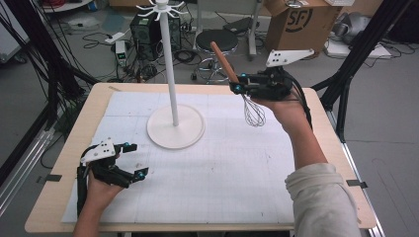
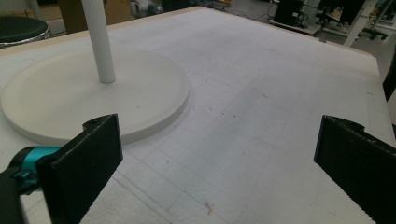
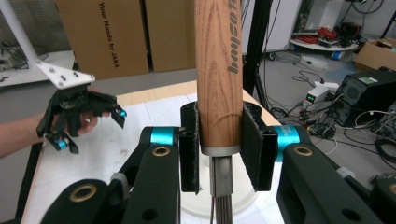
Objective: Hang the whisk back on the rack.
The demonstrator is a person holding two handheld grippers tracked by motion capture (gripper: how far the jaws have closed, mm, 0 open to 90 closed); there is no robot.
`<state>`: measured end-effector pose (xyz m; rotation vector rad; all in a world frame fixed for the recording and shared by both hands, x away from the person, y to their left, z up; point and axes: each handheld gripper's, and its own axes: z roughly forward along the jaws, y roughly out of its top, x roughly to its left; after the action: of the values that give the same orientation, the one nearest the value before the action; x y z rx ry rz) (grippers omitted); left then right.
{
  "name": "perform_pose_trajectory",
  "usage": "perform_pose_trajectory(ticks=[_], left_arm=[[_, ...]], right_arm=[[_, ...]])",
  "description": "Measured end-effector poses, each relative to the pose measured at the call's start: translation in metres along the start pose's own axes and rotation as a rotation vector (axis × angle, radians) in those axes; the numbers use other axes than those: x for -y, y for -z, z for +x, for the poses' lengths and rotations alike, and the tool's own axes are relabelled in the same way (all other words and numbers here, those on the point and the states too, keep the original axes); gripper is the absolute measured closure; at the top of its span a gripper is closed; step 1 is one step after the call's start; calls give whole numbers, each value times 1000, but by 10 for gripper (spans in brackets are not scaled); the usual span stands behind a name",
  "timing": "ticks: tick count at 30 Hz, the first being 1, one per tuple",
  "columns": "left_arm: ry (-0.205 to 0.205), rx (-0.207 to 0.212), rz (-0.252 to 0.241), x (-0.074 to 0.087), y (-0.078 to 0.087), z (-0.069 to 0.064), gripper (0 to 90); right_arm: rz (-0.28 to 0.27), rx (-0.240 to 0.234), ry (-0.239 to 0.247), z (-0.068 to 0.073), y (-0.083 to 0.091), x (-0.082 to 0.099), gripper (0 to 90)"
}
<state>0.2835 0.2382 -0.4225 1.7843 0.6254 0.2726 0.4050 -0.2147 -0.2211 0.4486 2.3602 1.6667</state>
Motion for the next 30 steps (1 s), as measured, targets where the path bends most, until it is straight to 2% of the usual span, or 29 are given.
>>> perform_pose_trajectory(ticks=[3, 7, 8, 13, 17, 23, 27, 30], left_arm=[[-3, 7, -4, -1, -1, -1, 17], [-4, 8, -5, -1, 0, 0, 17], [-3, 8, -7, -1, 0, 0, 17], [-2, 7, -9, -1, 1, -1, 17], [0, 9, -8, -1, 0, -1, 17], [-5, 8, -4, -1, 0, -1, 17], [-4, 13, -4, -1, -1, -2, 17], [-8, 16, -1, -1, -1, -2, 16]], right_arm=[[15, 4, -2, -3, -3, -8, 710], [4, 0, 3, -4, -6, -17, 709], [10, -6, 10, -5, -8, -24, 710], [30, -20, 16, -10, -12, -34, 709], [56, 4, 31, -17, -16, -49, 709], [64, 24, 28, -21, -25, -60, 709], [90, 34, 38, -21, -36, -68, 710], [80, 40, 43, -22, -39, -71, 709]])
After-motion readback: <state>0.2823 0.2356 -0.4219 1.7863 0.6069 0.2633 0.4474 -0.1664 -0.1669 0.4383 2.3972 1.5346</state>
